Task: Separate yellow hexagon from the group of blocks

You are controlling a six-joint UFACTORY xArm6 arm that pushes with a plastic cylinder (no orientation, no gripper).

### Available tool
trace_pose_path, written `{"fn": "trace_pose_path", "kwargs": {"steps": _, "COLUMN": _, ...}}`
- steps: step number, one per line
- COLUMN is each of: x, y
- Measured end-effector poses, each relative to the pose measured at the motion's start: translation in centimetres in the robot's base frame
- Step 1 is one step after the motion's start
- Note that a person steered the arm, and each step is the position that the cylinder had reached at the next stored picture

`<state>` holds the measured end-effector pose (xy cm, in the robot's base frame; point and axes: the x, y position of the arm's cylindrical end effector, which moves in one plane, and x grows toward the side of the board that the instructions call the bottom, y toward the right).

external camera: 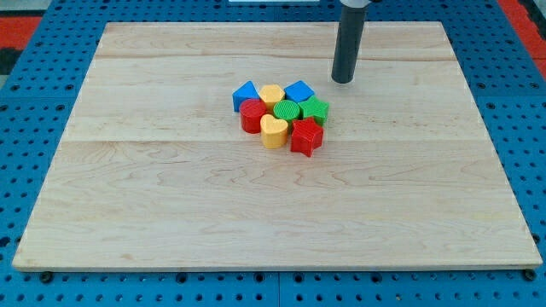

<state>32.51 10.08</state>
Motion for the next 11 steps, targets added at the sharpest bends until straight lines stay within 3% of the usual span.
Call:
{"fn": "trace_pose_path", "kwargs": {"steps": 2, "x": 0.0, "y": -1.1}}
{"fn": "trace_pose_path", "kwargs": {"steps": 4, "x": 3.8, "y": -1.4}}
{"fn": "trace_pose_path", "kwargs": {"steps": 6, "x": 7.1, "y": -14.0}}
{"fn": "trace_pose_path", "kwargs": {"steps": 11, "x": -5.4, "y": -13.4}}
